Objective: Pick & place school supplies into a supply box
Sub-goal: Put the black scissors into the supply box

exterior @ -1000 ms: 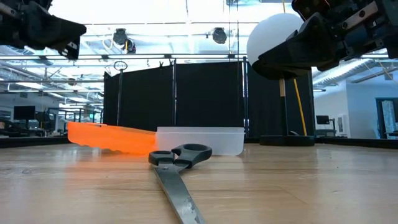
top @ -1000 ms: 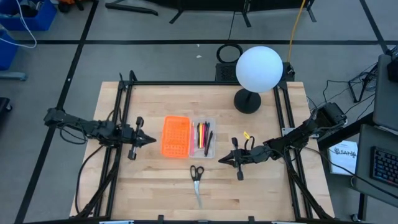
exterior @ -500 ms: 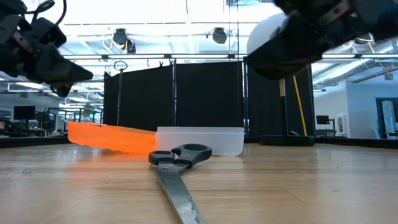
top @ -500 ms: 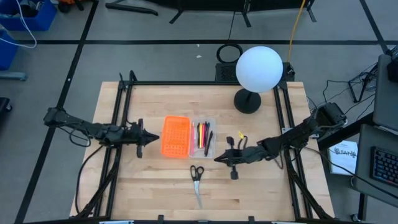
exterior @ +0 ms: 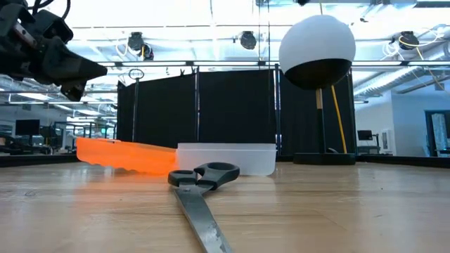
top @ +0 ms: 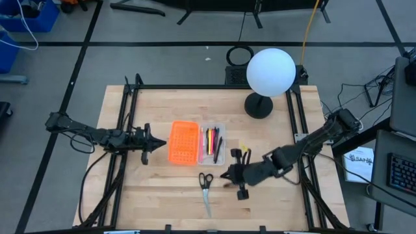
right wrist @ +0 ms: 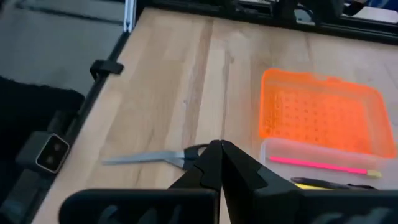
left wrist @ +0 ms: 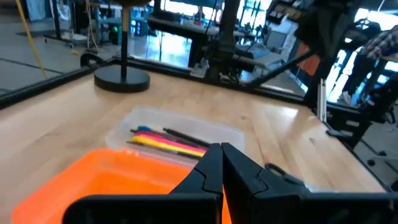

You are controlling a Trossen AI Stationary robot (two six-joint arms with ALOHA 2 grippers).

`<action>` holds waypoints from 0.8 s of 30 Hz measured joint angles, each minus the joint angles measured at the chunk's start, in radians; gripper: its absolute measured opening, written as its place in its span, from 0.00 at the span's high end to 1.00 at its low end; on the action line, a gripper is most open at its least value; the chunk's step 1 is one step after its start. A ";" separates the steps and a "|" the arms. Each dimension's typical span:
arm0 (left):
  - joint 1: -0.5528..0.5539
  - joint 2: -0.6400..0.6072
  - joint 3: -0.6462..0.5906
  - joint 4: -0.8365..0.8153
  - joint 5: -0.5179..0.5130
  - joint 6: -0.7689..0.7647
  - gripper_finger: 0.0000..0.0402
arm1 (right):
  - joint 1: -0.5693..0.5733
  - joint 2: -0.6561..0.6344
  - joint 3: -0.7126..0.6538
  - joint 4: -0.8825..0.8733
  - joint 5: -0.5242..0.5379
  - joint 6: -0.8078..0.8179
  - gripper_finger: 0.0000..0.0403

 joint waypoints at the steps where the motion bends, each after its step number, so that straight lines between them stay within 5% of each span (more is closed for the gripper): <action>1: 0.000 0.000 0.000 -0.011 0.006 -0.004 0.98 | 0.017 0.018 0.027 -0.025 0.019 0.005 1.00; 17: -0.002 0.000 0.003 -0.146 0.218 -0.110 0.98 | 0.045 0.553 0.602 -0.257 -0.071 0.430 1.00; 24: -0.002 0.000 0.000 -0.109 0.182 -0.020 0.98 | -0.082 0.604 0.626 -0.326 -0.199 0.615 1.00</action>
